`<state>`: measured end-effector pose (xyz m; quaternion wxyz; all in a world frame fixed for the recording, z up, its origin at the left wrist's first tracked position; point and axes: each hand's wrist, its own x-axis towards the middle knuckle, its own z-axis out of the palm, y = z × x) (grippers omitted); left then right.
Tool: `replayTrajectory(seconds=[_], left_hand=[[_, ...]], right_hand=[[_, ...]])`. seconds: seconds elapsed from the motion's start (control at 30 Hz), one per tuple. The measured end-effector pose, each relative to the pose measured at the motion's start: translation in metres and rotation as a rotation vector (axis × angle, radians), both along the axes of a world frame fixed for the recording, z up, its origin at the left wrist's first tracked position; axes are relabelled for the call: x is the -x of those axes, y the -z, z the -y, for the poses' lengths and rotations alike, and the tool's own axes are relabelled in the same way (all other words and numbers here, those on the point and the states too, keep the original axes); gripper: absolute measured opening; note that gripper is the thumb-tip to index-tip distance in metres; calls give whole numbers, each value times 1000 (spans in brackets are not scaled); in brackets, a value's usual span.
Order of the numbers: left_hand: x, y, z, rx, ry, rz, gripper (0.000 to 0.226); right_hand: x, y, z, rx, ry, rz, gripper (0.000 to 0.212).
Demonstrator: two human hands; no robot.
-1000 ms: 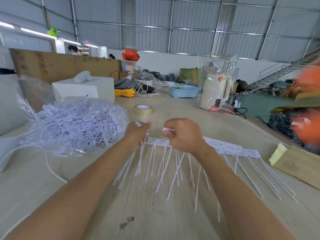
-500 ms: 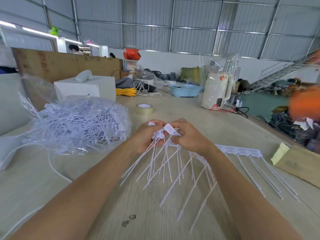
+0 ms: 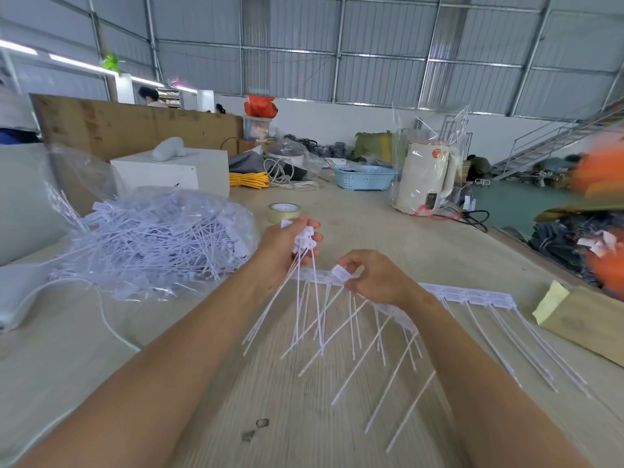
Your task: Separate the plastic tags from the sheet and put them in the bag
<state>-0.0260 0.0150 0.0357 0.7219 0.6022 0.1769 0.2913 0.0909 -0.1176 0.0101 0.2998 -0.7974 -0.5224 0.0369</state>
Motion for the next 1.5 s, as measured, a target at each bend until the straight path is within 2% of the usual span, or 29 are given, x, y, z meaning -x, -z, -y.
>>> replayTrajectory(seconds=[0.07,0.1,0.13,0.2,0.23,0.27,0.3,0.4,0.57,0.67,0.7,0.73,0.8,0.83,0.9,1.0,1.07,1.17,1.23,1.3,1.33,1.37,1.43,1.5], left_hand=[[1,-9,0,39,69,67,32],[1,-13,2,71,96,105,32],[2,-17,5,102,117,139,32],[1,-23,13,154,134,210,31],[0,-26,17,171,129,246,31],[0,-29,22,188,118,273,31],[0,-32,25,191,93,287,31],[5,-36,27,136,-23,306,29],[30,-25,13,-140,-141,187,14],[47,-21,1,-188,-307,72,63],[55,-22,0,-184,-347,43,71],[62,-22,0,-164,-349,34,70],[77,-20,-3,-189,-340,46,28],[86,-19,-3,-216,-359,48,17],[103,-17,-8,-267,-421,25,32],[127,-15,-21,-279,-525,0,31],[142,-17,-32,-215,-580,48,30],[162,-20,-58,-78,-622,130,28],[175,-19,-76,-149,-593,-73,29],[184,-18,-91,-345,-459,-489,26],[187,-19,-94,-436,-340,-683,24],[188,-18,-97,-515,-206,-846,22],[183,-18,-100,-634,-1,-1042,23],[168,-19,-104,-749,3,-1063,24]], right_hand=[[1,0,-3,-18,46,52,28],[4,-4,-5,-109,84,39,24],[10,-10,-5,-234,107,-52,21],[26,-25,-8,-422,47,-430,30],[36,-31,-9,-428,-14,-612,40],[45,-35,-12,-394,-74,-709,45],[54,-35,-14,-356,-136,-748,43],[73,-33,-20,-336,-236,-772,18],[89,-30,-37,-337,-197,-831,28],[106,-32,-58,-387,-161,-788,33],[111,-35,-66,-395,-157,-771,33],[118,-36,-73,-399,-153,-741,32],[134,-39,-85,-403,-143,-646,37],[142,-39,-91,-400,-146,-593,39],[159,-40,-98,-384,-195,-493,36],[180,-41,-106,-329,-316,-380,27],[189,-43,-111,-255,-405,-271,22],[180,-43,-118,-295,-354,88,20],[165,-44,-121,-310,-149,417,19],[151,-44,-125,-144,62,674,18],[146,-45,-128,-15,147,731,20],[140,-47,-130,97,205,736,25],[130,-52,-137,181,237,606,46],[120,-57,-142,103,196,430,70]])
